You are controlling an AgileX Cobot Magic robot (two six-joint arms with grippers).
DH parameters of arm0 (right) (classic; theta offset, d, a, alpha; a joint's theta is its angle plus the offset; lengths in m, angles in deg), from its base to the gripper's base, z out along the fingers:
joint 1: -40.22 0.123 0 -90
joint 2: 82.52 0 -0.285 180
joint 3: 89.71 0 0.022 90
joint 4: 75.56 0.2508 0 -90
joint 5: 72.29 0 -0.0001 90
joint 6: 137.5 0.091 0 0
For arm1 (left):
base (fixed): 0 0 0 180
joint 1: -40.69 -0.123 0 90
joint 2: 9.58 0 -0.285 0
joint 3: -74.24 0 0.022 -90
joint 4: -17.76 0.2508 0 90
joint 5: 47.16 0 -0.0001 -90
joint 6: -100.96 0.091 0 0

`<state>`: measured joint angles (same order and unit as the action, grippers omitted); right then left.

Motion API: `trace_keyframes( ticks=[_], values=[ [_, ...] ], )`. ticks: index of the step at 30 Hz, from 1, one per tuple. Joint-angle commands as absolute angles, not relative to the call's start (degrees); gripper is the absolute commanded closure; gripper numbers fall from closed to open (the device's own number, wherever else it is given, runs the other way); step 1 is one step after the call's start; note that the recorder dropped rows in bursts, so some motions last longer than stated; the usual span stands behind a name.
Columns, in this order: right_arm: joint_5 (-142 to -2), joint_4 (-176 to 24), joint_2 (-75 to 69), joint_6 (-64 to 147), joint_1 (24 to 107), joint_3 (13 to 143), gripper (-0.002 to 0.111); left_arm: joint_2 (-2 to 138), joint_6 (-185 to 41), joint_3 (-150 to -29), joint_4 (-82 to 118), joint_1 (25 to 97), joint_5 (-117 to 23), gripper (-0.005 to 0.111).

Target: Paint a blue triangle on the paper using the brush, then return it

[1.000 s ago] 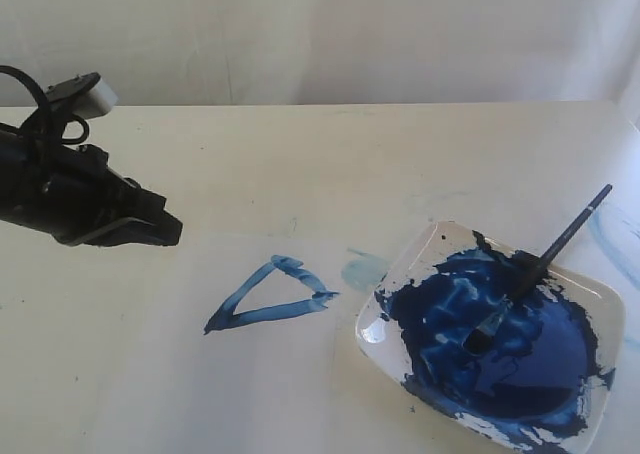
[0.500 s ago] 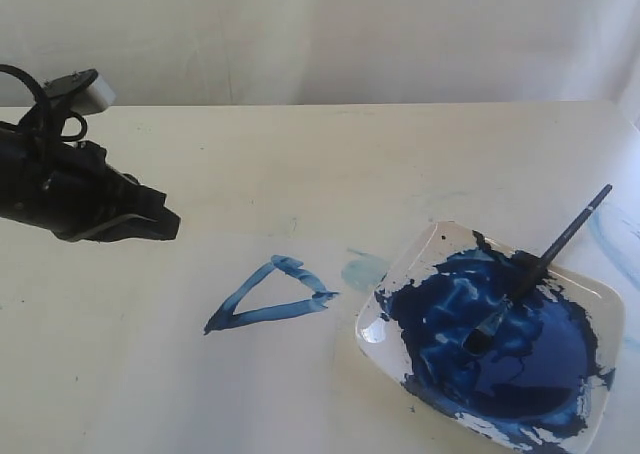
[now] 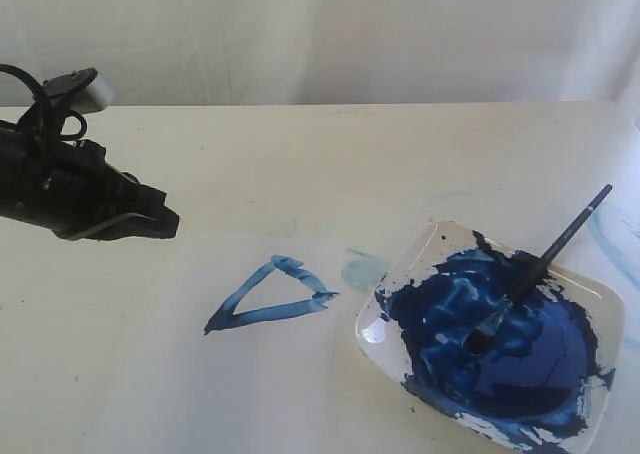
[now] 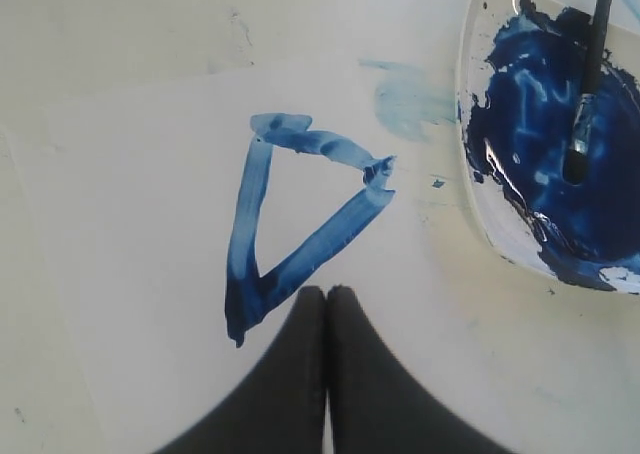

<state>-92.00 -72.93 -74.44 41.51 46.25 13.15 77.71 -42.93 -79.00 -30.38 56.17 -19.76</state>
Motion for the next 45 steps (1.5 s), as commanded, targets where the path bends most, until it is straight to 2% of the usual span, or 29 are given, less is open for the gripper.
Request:
trace_keyframes(
  ticks=[1,38,45],
  values=[
    [-91.98,-74.52,-74.74,41.18,48.87,13.08,0.108,77.15,-42.88,-79.31,-30.99,56.11,-19.09,0.107],
    [-91.98,-74.52,-74.74,41.18,49.48,13.08,0.108,76.99,-42.88,-79.31,-30.94,56.11,-20.45,0.107],
    [-91.98,-74.52,-74.74,41.18,49.48,13.08,0.108,68.88,-42.88,-79.31,-30.84,56.11,-20.6,0.107]
  ],
)
